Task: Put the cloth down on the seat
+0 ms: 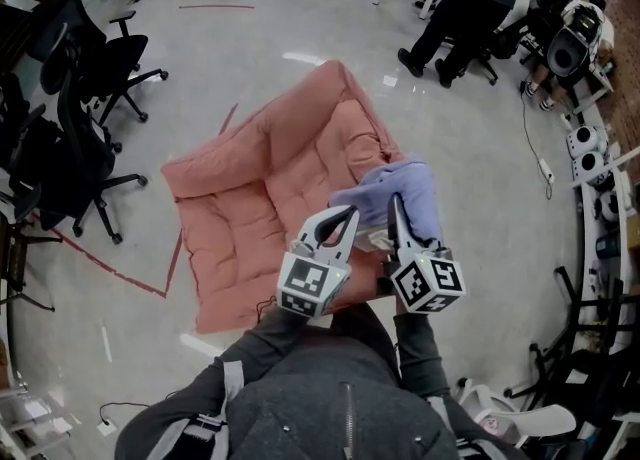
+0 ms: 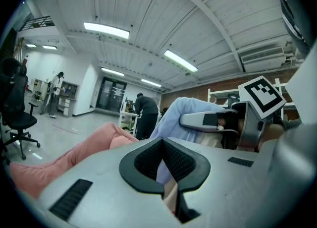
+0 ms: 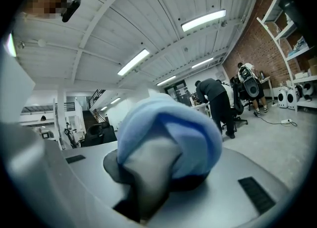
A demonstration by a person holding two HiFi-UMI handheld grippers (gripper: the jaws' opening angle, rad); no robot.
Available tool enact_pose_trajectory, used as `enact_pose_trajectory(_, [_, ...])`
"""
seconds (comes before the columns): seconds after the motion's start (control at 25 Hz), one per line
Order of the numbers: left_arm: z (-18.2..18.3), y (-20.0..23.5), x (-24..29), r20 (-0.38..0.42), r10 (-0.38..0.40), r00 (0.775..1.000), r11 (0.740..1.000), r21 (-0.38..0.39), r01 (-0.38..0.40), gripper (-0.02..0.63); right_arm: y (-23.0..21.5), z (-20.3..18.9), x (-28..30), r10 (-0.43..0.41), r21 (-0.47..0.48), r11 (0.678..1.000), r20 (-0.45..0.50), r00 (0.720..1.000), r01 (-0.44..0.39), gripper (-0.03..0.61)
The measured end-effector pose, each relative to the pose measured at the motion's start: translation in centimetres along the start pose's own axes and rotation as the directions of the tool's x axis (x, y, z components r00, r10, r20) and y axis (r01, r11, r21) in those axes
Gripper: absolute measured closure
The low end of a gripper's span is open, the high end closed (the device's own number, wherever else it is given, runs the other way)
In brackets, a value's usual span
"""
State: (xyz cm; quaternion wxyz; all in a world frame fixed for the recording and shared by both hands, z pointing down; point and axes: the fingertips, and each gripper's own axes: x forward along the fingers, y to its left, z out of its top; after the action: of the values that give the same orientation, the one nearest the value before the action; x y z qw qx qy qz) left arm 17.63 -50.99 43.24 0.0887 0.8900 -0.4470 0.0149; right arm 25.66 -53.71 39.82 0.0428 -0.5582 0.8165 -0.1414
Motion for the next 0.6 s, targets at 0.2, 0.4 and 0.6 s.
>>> enact_pose_trajectory(0.2, [-0.7,-0.6,2.9,-0.011,0.01,1.0,1.0,-0.027,-0.01,0.607,-2.2,0.0,0.8,0.013,-0.009,1.0,-0.053,0.998,-0.014,0.465])
enact_pose_trajectory(0.4, [-1.1,-1.7,6.3,-0.013,0.017,1.0,0.999,-0.045,-0.018,0.607,-4.9,-0.1,1.6,0.05,-0.039,0.998,-0.124,0.991,-0.055,0.457])
enact_pose_trajectory(0.6, [-1.6,-2.3,9.3,-0.015,0.031,0.999,0.997,-0.066,-0.032,0.607,-7.8,-0.7,2.2,0.067,-0.034,0.997,-0.174,0.983,-0.074,0.449])
